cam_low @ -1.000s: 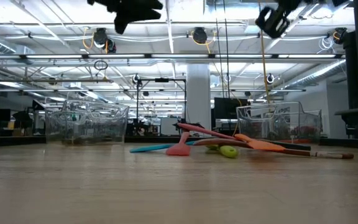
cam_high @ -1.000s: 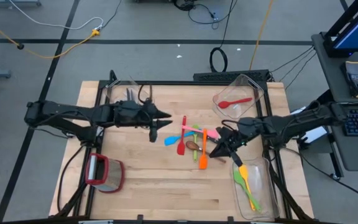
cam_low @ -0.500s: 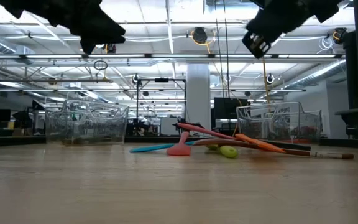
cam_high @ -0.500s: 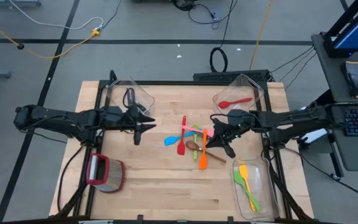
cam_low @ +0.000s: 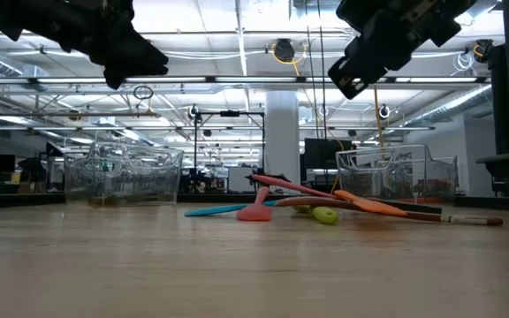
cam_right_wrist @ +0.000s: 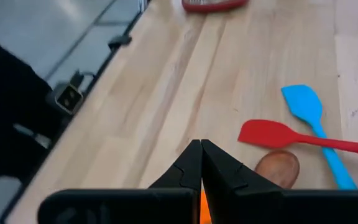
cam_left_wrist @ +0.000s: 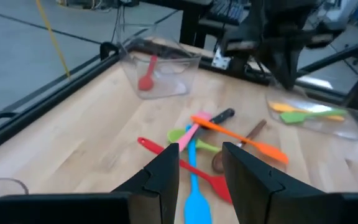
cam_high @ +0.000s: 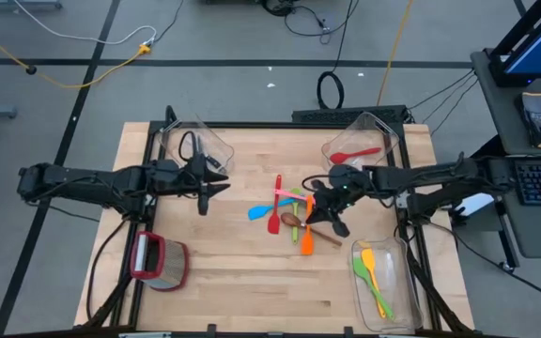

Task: Pick & Place Kitchen Items
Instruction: Put the orange spatula into the bottom transparent bin

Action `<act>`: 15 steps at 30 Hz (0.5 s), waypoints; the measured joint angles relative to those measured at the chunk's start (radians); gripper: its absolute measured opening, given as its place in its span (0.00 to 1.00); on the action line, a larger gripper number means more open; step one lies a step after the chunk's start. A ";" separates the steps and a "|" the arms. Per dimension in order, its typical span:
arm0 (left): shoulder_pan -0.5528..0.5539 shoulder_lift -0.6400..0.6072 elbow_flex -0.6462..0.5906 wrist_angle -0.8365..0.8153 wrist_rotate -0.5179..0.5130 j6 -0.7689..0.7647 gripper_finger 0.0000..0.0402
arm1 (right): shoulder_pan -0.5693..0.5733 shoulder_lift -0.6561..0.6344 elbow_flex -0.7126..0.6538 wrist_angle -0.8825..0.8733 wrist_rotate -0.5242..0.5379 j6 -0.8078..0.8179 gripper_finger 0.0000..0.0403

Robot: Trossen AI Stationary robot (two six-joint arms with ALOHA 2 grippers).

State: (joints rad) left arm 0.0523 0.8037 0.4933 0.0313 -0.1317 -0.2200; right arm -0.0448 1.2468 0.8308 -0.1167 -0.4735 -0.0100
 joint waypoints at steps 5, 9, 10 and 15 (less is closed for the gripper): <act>0.017 -0.005 -0.004 -0.003 0.018 -0.004 0.31 | 0.000 0.070 0.083 -0.098 0.040 -0.168 0.00; 0.021 -0.007 -0.004 -0.004 0.027 -0.006 0.31 | 0.000 0.123 0.167 -0.240 0.178 -0.342 0.00; 0.021 -0.007 -0.004 -0.005 0.027 -0.006 0.31 | 0.000 0.135 0.187 -0.279 0.218 -0.394 0.00; 0.021 -0.007 -0.004 -0.031 0.026 0.002 0.31 | 0.002 0.190 0.265 -0.412 0.344 -0.609 0.00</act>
State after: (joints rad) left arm 0.0734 0.7968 0.4896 0.0007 -0.1056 -0.2184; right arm -0.0430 1.4371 1.0959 -0.5289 -0.1292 -0.6186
